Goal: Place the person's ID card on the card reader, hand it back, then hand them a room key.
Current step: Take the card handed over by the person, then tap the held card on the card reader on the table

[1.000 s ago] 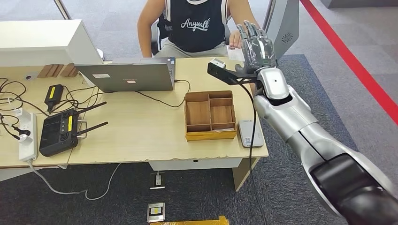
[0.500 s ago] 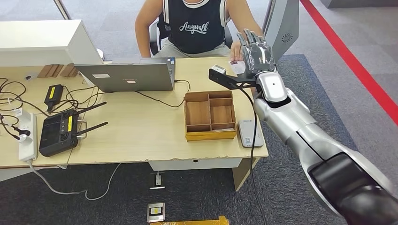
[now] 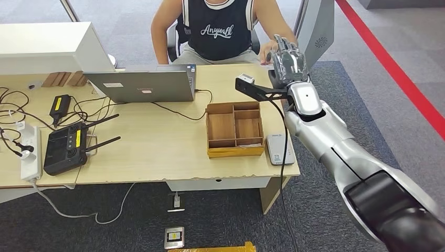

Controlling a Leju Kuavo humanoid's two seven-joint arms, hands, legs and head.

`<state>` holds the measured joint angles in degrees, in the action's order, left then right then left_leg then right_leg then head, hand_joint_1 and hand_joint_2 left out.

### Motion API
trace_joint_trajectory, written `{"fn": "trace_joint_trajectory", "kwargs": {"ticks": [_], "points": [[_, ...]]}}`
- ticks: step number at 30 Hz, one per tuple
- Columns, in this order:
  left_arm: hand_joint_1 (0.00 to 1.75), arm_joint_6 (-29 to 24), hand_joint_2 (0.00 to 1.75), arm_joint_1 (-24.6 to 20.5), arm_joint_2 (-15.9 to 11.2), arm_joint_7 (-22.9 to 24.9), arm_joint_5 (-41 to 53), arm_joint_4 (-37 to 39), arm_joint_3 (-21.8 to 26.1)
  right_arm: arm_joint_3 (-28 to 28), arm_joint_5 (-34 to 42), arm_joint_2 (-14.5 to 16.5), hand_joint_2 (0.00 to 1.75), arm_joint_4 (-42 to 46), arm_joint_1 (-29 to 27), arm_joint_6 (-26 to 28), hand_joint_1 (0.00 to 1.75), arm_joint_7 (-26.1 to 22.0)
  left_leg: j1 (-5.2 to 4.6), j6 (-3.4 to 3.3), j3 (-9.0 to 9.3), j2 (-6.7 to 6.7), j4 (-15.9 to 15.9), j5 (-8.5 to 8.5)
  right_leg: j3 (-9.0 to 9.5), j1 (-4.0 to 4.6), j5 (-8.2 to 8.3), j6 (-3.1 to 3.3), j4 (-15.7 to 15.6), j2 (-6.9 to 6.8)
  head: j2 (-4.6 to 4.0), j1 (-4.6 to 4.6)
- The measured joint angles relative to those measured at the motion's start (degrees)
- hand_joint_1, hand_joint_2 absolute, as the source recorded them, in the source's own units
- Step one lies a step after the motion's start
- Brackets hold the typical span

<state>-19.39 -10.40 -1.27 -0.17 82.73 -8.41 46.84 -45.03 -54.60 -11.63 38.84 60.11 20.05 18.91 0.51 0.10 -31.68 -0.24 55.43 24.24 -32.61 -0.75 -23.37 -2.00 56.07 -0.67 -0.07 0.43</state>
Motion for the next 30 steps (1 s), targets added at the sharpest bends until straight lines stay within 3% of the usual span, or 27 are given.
{"fn": "trace_joint_trajectory", "kwargs": {"ticks": [20,30], "points": [[0.0,0.2,0.0,0.0,0.0,0.1,0.3,0.0,-0.1,0.1,0.5,0.0,1.75,-0.5,0.0,0.4,1.75,0.0,0.0,0.0,0.0,0.02,0.0,0.0,-0.01,0.0,0.0,0.0,0.0,0.01,0.0,0.01],[0.0,-0.6,0.0,1.4,-0.1,-0.5,-2.5,0.0,-0.1,0.1,1.7,-0.4,1.75,-0.4,-2.3,-2.0,1.75,-1.5,0.0,-0.01,0.0,0.02,0.0,0.02,-0.01,0.0,0.0,0.0,0.0,0.01,0.0,0.0]]}}
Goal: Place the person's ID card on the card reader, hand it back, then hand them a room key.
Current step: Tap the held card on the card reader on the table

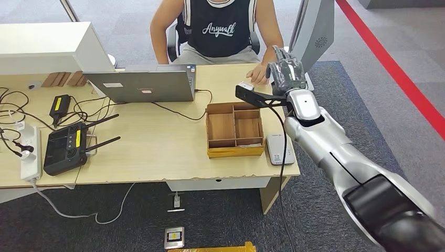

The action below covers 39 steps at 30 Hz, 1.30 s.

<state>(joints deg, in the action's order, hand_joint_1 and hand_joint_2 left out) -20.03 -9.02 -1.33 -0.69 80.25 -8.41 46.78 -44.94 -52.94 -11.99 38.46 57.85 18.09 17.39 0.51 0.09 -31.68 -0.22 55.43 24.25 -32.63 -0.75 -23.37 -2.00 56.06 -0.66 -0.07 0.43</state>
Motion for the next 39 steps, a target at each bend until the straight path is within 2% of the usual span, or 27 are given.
{"fn": "trace_joint_trajectory", "kwargs": {"ticks": [14,27,39], "points": [[0.0,-0.7,0.0,1.5,-0.1,0.2,-1.3,0.0,0.3,0.0,0.7,-1.5,1.75,1.1,-3.3,-0.6,1.75,-0.3,0.0,0.0,0.0,0.0,0.0,0.01,-0.01,0.0,0.0,0.0,0.0,0.0,0.0,0.0],[0.0,-1.7,0.0,2.0,-0.2,1.8,-2.7,0.0,1.5,1.6,4.3,-5.1,1.75,2.8,-9.2,-0.6,1.75,0.6,-0.01,0.0,-0.02,0.0,0.0,0.03,-0.02,-0.01,0.0,0.0,0.0,0.0,0.0,-0.01],[0.0,-2.1,0.0,2.0,-0.2,3.2,-3.3,0.0,2.1,3.1,5.7,-7.6,1.75,2.6,-12.3,-0.4,1.75,1.3,-0.01,0.0,-0.03,0.01,0.0,0.03,-0.02,-0.01,0.0,0.0,0.0,0.0,0.0,0.0]]}}
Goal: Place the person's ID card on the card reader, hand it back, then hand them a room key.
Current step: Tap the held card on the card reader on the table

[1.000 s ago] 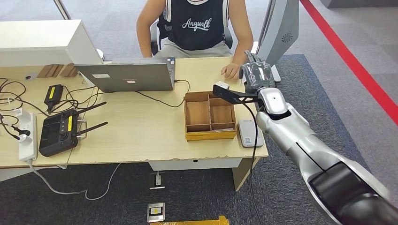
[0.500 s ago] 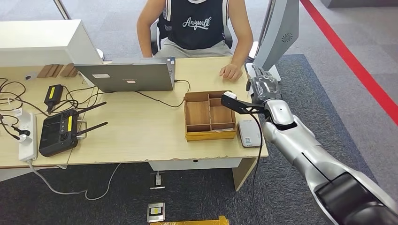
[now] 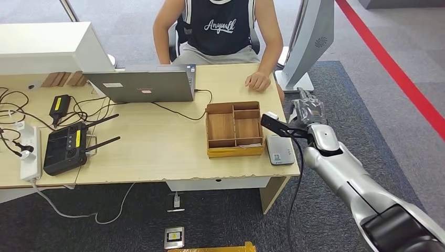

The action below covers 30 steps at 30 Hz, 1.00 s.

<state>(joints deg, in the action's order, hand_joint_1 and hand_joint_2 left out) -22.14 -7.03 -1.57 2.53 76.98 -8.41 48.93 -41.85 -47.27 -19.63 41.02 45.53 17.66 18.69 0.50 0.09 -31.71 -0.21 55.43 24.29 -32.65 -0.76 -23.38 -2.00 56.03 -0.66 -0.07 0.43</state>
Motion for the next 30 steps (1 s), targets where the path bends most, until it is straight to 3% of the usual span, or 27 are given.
{"fn": "trace_joint_trajectory", "kwargs": {"ticks": [30], "points": [[0.0,-0.3,0.0,-0.1,0.1,0.3,-0.3,0.0,0.9,-0.3,6.5,1.0,1.75,-5.8,-7.4,1.2,1.75,-2.1,0.01,0.0,0.08,0.04,0.0,0.03,0.06,0.01,-0.01,0.01,0.0,0.02,0.0,0.01]]}}
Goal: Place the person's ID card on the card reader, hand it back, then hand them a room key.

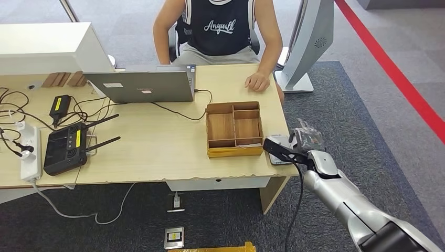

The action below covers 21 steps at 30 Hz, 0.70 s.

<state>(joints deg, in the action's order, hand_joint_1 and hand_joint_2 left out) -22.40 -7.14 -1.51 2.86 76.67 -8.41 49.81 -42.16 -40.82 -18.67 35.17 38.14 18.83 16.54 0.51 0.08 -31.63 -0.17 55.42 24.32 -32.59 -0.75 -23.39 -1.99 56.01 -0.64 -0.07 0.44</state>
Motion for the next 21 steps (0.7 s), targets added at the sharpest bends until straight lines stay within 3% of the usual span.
{"fn": "trace_joint_trajectory", "kwargs": {"ticks": [21], "points": [[0.0,-0.2,0.0,0.0,0.4,0.0,1.6,0.0,0.0,0.0,1.4,0.4,1.75,-1.4,-0.5,1.1,1.75,-0.4,0.0,0.0,0.26,0.04,0.0,0.0,0.27,0.0,0.01,0.0,0.0,0.03,0.0,0.0]]}}
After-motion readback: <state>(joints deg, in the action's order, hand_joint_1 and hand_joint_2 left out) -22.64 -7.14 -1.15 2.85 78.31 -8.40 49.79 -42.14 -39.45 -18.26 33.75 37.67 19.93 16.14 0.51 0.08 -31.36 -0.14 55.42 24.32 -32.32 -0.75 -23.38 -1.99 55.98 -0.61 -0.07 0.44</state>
